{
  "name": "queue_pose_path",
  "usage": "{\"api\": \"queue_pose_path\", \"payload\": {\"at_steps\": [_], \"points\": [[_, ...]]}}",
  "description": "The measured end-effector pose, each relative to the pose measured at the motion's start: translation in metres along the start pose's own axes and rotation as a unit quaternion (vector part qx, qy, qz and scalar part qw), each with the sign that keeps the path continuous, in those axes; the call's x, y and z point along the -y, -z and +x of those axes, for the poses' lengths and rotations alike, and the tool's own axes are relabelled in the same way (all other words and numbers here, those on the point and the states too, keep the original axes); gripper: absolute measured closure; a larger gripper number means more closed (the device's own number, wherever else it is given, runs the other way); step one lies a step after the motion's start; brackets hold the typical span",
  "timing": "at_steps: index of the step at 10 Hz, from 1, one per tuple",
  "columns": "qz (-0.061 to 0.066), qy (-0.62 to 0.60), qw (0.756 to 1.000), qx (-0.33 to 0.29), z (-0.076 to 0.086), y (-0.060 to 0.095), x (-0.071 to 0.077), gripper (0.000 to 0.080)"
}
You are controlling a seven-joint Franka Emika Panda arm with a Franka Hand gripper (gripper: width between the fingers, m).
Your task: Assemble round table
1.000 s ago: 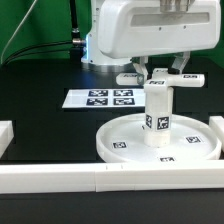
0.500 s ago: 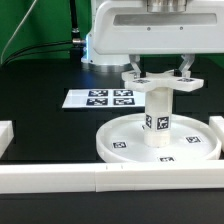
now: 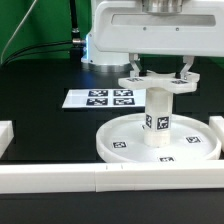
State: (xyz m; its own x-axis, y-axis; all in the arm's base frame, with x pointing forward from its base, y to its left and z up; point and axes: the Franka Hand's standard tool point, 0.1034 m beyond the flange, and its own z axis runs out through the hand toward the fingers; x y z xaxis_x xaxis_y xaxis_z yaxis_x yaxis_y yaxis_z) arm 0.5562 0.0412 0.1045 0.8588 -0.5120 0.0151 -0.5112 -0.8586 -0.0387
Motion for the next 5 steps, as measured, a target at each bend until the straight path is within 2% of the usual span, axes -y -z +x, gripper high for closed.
{"api": "queue_pose_path", "payload": {"at_steps": [3,5], "points": [[0.014,-0.153,0.988,0.01,0.0001,-0.0005,-0.0005,0.0357],[0.021,-0.273,0.962,0.018,0.0004,-0.0009,-0.0009,0.0356]]}}
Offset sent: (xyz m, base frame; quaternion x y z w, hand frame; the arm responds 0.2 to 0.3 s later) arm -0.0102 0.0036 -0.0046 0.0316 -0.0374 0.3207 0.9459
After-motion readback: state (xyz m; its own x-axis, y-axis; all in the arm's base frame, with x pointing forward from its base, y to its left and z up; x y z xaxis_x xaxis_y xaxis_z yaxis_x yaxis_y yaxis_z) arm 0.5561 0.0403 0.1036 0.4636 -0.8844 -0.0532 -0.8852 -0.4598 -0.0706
